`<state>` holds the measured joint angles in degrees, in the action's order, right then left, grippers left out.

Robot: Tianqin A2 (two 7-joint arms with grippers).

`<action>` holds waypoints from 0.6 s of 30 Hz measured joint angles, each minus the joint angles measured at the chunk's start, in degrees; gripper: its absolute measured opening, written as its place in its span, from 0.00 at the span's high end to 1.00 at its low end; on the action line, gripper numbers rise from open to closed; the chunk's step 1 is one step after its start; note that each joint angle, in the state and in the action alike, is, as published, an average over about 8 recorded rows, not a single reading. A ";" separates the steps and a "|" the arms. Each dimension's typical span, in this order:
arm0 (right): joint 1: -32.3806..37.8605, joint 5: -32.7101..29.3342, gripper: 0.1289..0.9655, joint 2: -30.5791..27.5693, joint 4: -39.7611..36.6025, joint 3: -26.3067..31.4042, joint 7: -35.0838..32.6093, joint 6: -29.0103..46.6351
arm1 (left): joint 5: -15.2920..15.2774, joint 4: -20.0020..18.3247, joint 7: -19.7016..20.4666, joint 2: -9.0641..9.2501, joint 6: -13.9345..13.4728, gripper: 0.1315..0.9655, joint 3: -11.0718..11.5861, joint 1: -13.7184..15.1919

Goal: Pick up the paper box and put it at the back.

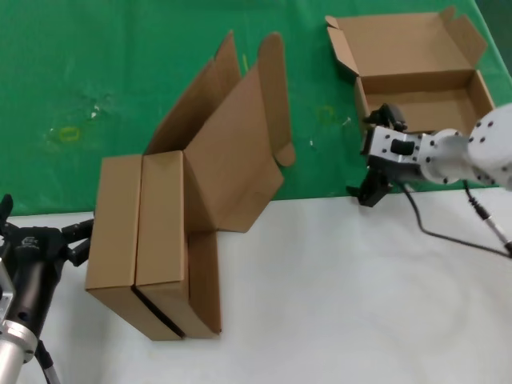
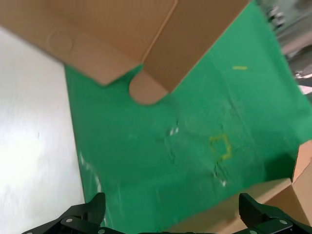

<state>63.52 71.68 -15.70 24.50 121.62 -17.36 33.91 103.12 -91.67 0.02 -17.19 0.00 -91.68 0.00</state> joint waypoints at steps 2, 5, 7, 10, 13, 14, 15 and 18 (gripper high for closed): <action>-2.28 1.15 0.00 -0.05 2.45 -1.07 0.64 -1.24 | 0.00 0.00 0.00 0.00 0.00 0.10 0.00 0.00; -5.72 2.85 0.00 -0.13 6.08 -2.69 1.58 -3.07 | 0.00 0.00 0.00 0.00 0.00 0.06 0.00 0.00; -8.04 3.99 0.00 -0.19 8.53 -3.78 2.20 -4.31 | 0.00 0.00 0.00 0.00 0.00 0.04 0.00 0.00; -11.48 5.69 0.00 -0.27 12.16 -5.40 3.13 -6.14 | 0.00 0.00 0.00 0.00 0.00 0.01 0.00 0.00; -14.91 7.40 0.00 -0.35 15.79 -7.02 4.07 -7.97 | 0.00 0.00 0.00 0.00 0.00 0.01 0.00 0.00; -16.03 7.95 0.00 -0.38 16.97 -7.55 4.38 -8.57 | 0.00 0.00 0.00 0.00 0.00 0.01 0.00 0.00; -17.18 8.52 0.00 -0.40 18.20 -8.10 4.70 -9.19 | 0.00 0.00 0.00 0.00 0.00 0.01 0.00 0.00; -20.57 10.20 0.00 -0.48 21.78 -9.70 5.63 -11.00 | 0.00 0.00 -0.01 0.00 0.00 0.00 0.00 0.00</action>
<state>42.94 81.89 -16.18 46.28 111.92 -11.73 22.91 103.12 -91.67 0.00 -17.19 0.00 -91.68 0.00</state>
